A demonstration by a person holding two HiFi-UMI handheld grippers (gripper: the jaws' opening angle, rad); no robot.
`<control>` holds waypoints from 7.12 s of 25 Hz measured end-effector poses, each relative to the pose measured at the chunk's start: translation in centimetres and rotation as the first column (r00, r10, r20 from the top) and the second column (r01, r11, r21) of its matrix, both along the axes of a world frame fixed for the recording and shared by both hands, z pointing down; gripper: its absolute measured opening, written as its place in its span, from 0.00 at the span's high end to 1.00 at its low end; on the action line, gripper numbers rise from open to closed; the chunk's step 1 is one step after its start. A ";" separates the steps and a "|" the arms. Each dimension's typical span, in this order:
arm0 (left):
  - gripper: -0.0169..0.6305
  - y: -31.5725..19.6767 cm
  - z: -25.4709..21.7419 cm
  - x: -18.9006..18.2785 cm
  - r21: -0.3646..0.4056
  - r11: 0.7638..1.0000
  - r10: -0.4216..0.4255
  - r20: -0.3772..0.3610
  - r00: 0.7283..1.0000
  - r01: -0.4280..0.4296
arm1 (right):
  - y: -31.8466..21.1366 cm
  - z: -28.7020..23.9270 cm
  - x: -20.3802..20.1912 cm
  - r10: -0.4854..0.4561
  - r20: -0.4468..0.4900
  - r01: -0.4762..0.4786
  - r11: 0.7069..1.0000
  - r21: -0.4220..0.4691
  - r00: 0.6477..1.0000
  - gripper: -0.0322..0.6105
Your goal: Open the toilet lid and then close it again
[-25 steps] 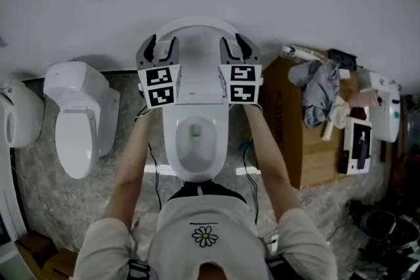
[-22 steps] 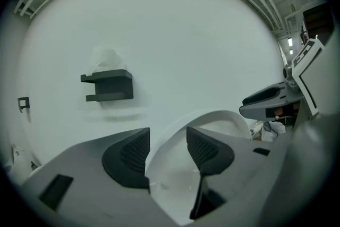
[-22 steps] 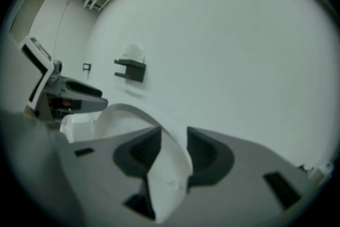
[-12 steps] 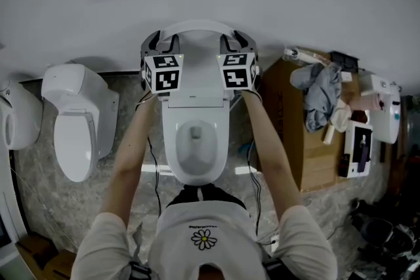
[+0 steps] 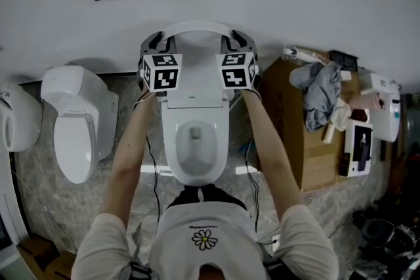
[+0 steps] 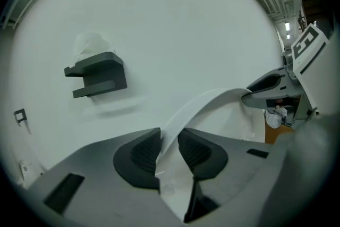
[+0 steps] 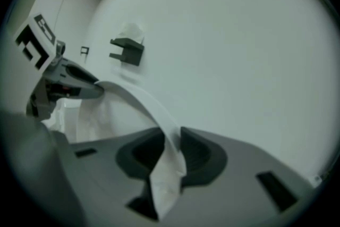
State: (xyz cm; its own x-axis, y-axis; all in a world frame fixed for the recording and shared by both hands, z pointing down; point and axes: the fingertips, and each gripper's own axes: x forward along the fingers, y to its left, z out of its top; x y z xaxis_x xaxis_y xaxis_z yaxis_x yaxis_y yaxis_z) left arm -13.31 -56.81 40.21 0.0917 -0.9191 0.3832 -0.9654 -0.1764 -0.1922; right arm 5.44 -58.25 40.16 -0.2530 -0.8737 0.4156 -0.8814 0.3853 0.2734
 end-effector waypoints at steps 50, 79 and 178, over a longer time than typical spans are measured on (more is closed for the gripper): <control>0.72 34.7 7.7 3.4 -0.067 0.993 0.109 0.185 0.977 -0.098 | 35.2 7.3 3.0 -0.129 -0.222 0.141 0.989 0.040 0.967 0.70; 0.63 50.2 22.9 5.0 -0.372 0.887 0.373 0.235 0.897 -0.272 | 51.1 22.6 3.8 -0.249 -0.286 0.134 0.920 -0.368 0.925 0.62; 0.59 53.3 39.2 3.5 -0.708 0.660 0.402 0.050 0.914 -0.252 | 53.4 39.9 4.3 -0.185 -0.210 -0.004 0.743 -0.670 0.960 0.69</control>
